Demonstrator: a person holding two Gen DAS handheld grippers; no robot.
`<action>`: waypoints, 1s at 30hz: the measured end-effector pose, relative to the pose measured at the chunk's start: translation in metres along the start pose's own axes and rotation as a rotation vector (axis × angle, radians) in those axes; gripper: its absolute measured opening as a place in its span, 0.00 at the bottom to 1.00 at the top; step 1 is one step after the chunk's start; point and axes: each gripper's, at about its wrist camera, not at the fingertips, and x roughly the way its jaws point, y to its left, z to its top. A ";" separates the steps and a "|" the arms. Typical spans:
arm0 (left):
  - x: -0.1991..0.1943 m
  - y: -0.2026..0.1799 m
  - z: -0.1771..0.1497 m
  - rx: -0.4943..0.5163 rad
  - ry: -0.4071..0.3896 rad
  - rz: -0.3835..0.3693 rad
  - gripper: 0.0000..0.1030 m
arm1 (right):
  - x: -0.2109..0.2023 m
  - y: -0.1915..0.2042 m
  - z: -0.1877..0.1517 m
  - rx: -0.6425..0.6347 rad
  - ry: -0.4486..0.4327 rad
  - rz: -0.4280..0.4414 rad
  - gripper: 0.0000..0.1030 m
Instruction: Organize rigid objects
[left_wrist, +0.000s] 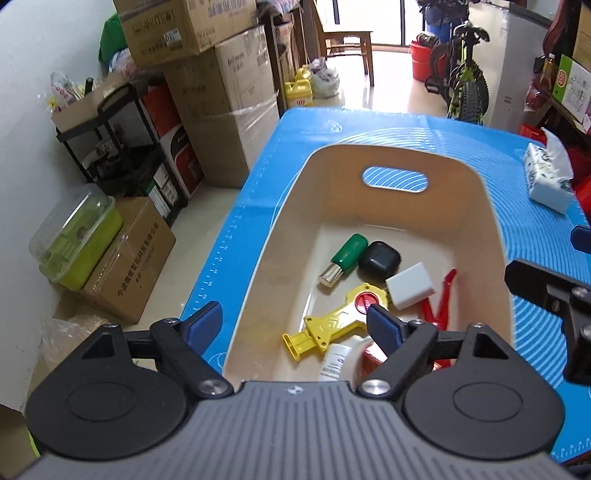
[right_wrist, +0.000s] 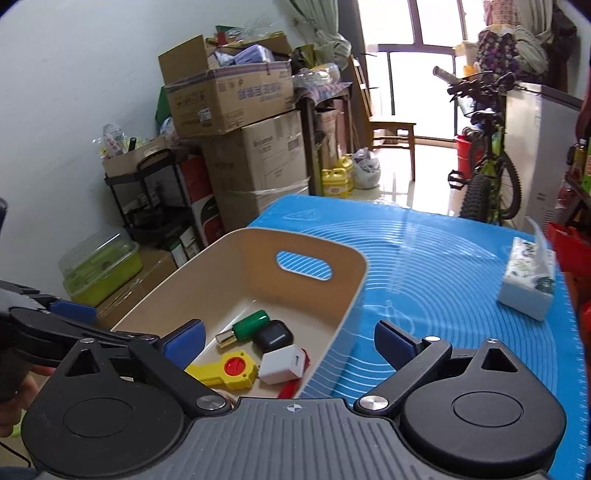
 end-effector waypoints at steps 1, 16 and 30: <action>-0.005 -0.002 -0.002 -0.001 -0.005 0.001 0.83 | -0.007 -0.001 0.000 0.002 -0.003 -0.007 0.95; -0.105 -0.042 -0.034 0.031 -0.111 0.003 0.83 | -0.127 -0.012 -0.022 0.035 -0.059 -0.096 0.95; -0.146 -0.063 -0.083 0.088 -0.112 -0.012 0.83 | -0.204 -0.021 -0.072 0.107 -0.101 -0.158 0.95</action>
